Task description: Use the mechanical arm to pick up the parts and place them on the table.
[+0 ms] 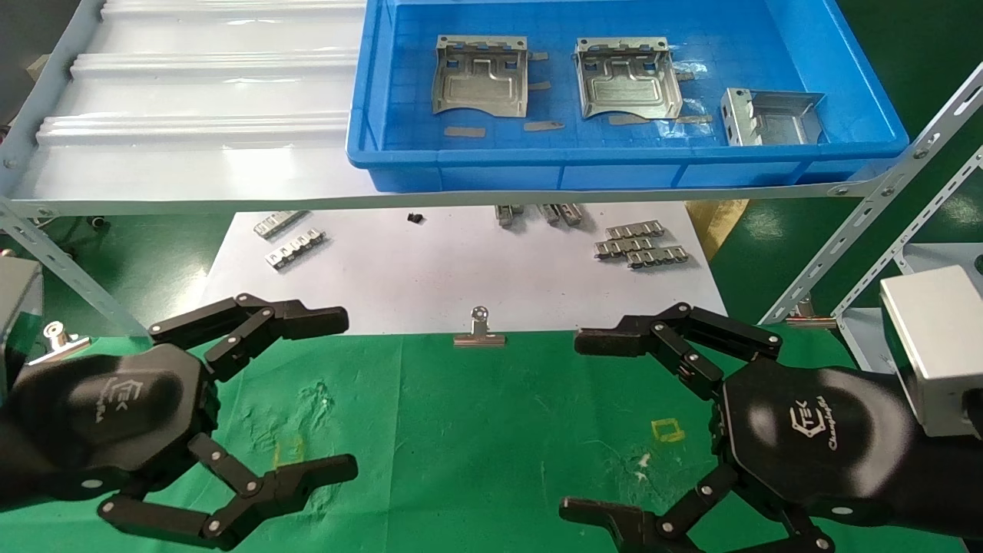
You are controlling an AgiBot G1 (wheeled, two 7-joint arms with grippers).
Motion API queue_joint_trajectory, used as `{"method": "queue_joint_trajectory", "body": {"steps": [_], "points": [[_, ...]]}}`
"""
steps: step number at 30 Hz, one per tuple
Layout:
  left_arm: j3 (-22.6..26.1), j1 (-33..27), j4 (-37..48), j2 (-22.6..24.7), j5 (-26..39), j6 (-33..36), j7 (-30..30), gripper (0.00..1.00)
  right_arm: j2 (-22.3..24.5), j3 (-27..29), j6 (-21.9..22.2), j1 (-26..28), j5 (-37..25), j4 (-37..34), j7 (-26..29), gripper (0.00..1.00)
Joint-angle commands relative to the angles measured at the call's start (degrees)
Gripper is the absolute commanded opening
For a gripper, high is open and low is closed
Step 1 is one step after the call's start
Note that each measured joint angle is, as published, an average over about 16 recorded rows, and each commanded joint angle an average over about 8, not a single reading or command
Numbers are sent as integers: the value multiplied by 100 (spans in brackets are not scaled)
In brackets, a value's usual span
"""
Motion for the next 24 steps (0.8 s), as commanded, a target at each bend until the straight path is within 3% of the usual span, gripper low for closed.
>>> {"method": "queue_joint_trajectory", "body": {"steps": [1, 4, 5, 6, 24], "points": [[0, 0, 0, 0, 0, 0, 0, 23, 0, 0, 0, 0, 0, 0, 0, 100], [0, 0, 0, 0, 0, 0, 0, 14, 0, 0, 0, 0, 0, 0, 0, 100], [0, 0, 0, 0, 0, 0, 0, 4, 0, 0, 0, 0, 0, 0, 0, 100], [0, 0, 0, 0, 0, 0, 0, 0, 0, 0, 0, 0, 0, 0, 0, 100], [0, 0, 0, 0, 0, 0, 0, 0, 0, 0, 0, 0, 0, 0, 0, 100]]}}
